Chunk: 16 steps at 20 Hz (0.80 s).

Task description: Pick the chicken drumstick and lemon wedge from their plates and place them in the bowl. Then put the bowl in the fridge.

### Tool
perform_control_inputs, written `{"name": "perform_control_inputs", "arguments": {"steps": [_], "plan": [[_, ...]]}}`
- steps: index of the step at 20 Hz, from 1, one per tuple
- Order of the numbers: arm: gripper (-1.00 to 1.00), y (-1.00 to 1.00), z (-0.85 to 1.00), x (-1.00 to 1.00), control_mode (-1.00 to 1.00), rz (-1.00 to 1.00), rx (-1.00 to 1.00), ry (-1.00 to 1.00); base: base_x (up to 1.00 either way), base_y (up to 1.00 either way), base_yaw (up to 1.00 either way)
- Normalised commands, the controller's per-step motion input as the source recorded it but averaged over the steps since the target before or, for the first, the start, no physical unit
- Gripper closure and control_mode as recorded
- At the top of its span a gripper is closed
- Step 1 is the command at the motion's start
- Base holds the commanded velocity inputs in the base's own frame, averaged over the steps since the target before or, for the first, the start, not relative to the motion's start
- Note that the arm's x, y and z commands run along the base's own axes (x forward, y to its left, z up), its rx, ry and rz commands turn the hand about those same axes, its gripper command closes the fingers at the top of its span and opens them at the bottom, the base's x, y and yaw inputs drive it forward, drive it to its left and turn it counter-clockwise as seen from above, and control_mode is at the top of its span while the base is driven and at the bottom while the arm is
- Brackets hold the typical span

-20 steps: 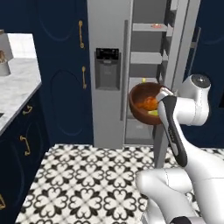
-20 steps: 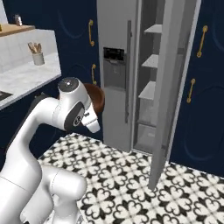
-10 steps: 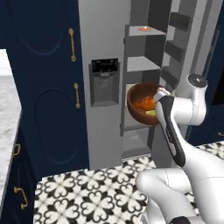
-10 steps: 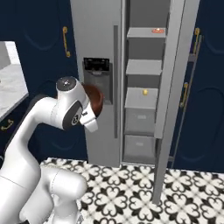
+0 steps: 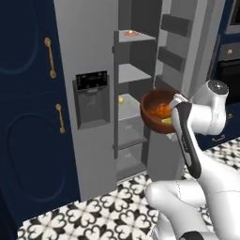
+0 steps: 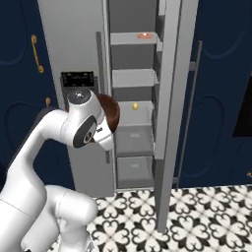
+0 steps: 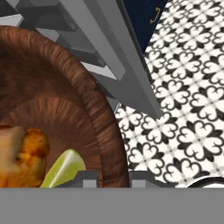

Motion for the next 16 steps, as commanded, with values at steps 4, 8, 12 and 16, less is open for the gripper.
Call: {"name": "perform_control_inputs", "arguments": {"steps": [4,8,12,16], "plan": [[1.00,0.00,0.00,0.00,1.00,0.00,0.00,0.00,0.76,0.81,-0.09],[1.00,0.00,0.00,0.00,1.00,0.00,0.00,0.00,0.92,-0.09,-0.02],[1.00,0.00,0.00,0.00,1.00,0.00,0.00,0.00,0.73,-0.27,0.00],[1.00,0.00,0.00,0.00,1.00,0.00,0.00,0.00,0.28,-0.57,0.00]]}}
